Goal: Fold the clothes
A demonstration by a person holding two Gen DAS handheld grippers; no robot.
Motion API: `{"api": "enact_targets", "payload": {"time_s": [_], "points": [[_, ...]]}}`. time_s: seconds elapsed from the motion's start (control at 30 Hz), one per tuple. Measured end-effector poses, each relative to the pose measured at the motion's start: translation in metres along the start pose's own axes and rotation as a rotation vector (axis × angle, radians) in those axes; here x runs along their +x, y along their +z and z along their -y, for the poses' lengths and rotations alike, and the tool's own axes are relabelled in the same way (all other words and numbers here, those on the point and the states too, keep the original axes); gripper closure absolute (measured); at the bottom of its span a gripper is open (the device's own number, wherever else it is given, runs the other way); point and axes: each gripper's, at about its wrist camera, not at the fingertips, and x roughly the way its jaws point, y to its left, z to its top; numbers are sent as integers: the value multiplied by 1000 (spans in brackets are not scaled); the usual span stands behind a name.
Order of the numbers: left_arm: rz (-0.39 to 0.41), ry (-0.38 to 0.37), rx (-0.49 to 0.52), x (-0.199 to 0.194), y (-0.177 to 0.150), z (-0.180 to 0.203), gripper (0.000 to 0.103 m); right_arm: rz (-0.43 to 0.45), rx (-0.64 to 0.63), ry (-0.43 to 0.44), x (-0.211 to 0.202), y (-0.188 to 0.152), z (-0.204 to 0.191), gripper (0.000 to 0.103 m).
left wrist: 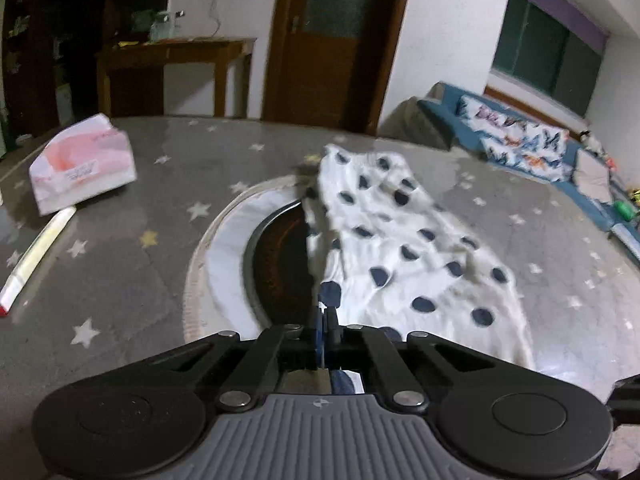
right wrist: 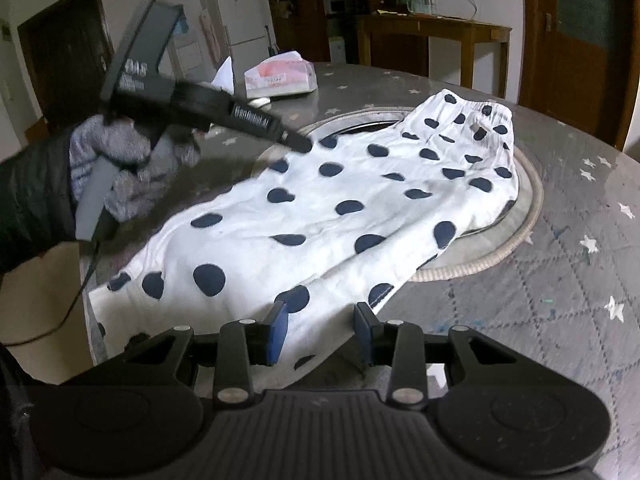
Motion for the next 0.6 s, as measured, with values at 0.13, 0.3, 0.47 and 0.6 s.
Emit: {"api": "enact_targets", "payload": {"time_s": [0.13, 0.3, 0.47, 0.6], "points": [[-46, 37, -1, 6, -1, -5, 101, 8, 35, -18, -1, 4, 13, 67], [-12, 0, 27, -7, 8, 10, 100, 20, 119, -65, 8, 16, 50, 70], [-39, -165, 147, -8, 10, 56, 97, 10, 172, -62, 32, 31, 82, 72], [-90, -262, 218, 1, 5, 88, 87, 6, 212, -17, 50, 40, 98, 72]]}}
